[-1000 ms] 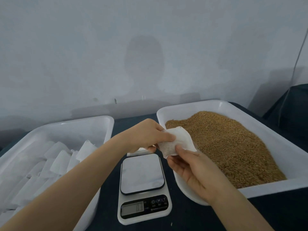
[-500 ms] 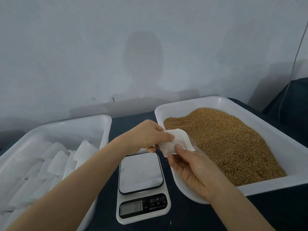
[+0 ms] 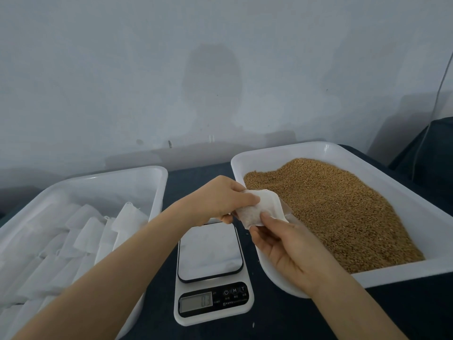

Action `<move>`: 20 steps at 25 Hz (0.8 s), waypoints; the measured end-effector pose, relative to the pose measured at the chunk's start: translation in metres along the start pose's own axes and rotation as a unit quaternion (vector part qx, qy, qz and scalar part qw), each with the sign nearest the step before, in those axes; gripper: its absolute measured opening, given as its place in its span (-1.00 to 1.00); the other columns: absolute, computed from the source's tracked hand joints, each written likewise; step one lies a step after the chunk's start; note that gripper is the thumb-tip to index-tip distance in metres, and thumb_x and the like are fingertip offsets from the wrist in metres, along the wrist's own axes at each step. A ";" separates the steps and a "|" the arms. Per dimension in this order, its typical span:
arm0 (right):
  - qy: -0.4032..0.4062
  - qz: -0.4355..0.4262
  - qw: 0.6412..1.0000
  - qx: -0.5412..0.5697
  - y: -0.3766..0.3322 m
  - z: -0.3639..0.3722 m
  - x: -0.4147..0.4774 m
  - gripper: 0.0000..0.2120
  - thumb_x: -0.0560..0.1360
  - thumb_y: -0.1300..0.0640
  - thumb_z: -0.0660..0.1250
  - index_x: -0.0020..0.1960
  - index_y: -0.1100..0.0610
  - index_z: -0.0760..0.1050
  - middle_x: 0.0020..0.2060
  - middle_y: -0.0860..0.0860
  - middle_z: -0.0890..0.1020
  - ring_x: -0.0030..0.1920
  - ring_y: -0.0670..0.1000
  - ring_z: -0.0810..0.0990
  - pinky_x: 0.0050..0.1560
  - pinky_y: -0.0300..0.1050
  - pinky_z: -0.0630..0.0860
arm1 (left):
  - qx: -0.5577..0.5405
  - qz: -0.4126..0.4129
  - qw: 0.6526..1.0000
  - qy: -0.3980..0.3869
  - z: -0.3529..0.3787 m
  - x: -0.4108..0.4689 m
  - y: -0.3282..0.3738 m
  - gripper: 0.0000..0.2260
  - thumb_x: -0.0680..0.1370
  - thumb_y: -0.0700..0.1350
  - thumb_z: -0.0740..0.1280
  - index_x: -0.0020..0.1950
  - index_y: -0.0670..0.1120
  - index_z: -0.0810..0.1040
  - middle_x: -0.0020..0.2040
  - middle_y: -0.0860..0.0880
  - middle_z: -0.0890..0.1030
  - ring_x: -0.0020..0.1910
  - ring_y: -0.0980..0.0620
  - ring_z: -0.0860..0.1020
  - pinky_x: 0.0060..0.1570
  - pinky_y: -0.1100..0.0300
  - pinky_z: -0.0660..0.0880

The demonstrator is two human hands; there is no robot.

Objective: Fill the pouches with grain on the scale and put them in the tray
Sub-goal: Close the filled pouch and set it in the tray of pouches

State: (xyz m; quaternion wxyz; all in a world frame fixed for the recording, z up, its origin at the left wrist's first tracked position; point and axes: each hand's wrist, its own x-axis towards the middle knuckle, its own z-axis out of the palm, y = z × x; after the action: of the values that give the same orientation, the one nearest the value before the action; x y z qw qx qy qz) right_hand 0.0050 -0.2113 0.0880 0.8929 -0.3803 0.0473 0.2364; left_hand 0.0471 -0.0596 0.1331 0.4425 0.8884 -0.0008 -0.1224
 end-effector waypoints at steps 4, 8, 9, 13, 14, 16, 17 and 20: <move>0.008 -0.014 0.999 -0.036 0.001 -0.002 0.001 -0.85 0.56 0.29 0.22 0.02 0.32 0.55 -0.17 0.21 0.64 -0.26 0.00 0.62 -0.28 -0.22 0.62 | -0.005 0.002 1.000 -0.002 0.000 -0.002 -0.006 -0.81 0.51 0.00 0.38 -0.20 -0.08 0.66 -0.21 -0.13 0.62 -0.28 0.01 0.47 -0.32 0.22 0.45; 0.057 -0.040 0.989 -0.129 -0.005 -0.008 0.002 -0.84 0.56 0.21 0.26 0.01 0.29 0.55 -0.35 0.09 0.61 -0.37 -0.05 0.57 -0.39 -0.25 0.54 | -0.053 0.018 0.998 -0.013 -0.002 -0.005 -0.018 -0.85 0.51 -0.03 0.39 -0.09 -0.11 0.66 -0.17 -0.05 0.61 -0.22 0.07 0.53 -0.26 0.31 0.51; 0.075 -0.048 0.985 -0.147 -0.008 -0.010 0.003 -0.84 0.56 0.20 0.27 -0.01 0.28 0.56 -0.36 0.08 0.60 -0.38 -0.05 0.56 -0.40 -0.25 0.53 | -0.064 0.024 0.998 -0.017 -0.001 -0.006 -0.021 -0.86 0.52 -0.05 0.39 -0.05 -0.12 0.65 -0.12 -0.06 0.64 -0.20 0.09 0.57 -0.22 0.33 0.53; 0.124 -0.106 0.965 -0.208 -0.023 -0.013 0.005 -0.84 0.54 0.17 0.31 -0.09 0.24 0.61 -0.38 0.06 0.59 -0.37 -0.06 0.56 -0.35 -0.25 0.55 | -0.142 0.052 0.988 -0.012 0.009 -0.008 -0.023 -0.88 0.53 -0.12 0.40 0.04 -0.09 0.63 -0.03 -0.08 0.69 -0.12 0.07 0.66 -0.16 0.25 0.60; 0.127 -0.126 0.956 -0.232 -0.026 -0.012 0.005 -0.84 0.54 0.15 0.31 -0.11 0.21 0.62 -0.39 0.05 0.59 -0.36 -0.06 0.57 -0.31 -0.23 0.55 | -0.164 0.059 0.985 -0.001 0.011 -0.008 -0.022 -0.86 0.53 -0.10 0.40 0.06 -0.08 0.63 -0.03 -0.08 0.69 -0.11 0.04 0.67 -0.17 0.22 0.61; 0.128 -0.167 0.920 -0.329 -0.031 -0.008 0.006 -0.83 0.54 0.10 0.31 -0.14 0.13 0.63 -0.41 0.00 0.61 -0.35 -0.08 0.58 -0.27 -0.23 0.52 | -0.198 0.070 0.977 0.035 0.012 -0.008 -0.020 -0.87 0.54 -0.08 0.39 0.05 -0.06 0.63 -0.04 -0.13 0.68 -0.12 -0.03 0.67 -0.18 0.14 0.63; 0.123 -0.188 0.889 -0.398 -0.034 -0.005 0.006 -0.81 0.55 0.08 0.29 -0.17 0.09 0.63 -0.42 -0.03 0.62 -0.36 -0.10 0.58 -0.29 -0.26 0.51 | -0.206 0.073 0.974 0.058 0.010 -0.009 -0.021 -0.87 0.54 -0.08 0.38 0.05 -0.07 0.63 -0.05 -0.15 0.67 -0.13 -0.07 0.66 -0.16 0.10 0.64; 0.095 -0.247 0.786 -0.558 -0.038 0.011 0.010 -0.75 0.55 0.06 0.27 -0.27 0.00 0.60 -0.41 -0.10 0.62 -0.40 -0.18 0.55 -0.34 -0.33 0.49 | -0.189 0.083 0.972 0.111 -0.002 -0.017 -0.031 -0.91 0.53 -0.13 0.40 0.00 -0.11 0.64 -0.11 -0.08 0.70 -0.14 -0.07 0.68 -0.06 0.03 0.63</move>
State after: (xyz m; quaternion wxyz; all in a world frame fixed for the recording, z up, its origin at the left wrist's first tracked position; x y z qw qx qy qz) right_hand 0.0303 -0.2230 0.1183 0.5440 -0.8314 -0.1040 -0.0447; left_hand 0.0279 -0.0370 0.1136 0.6084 0.7935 -0.0027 0.0164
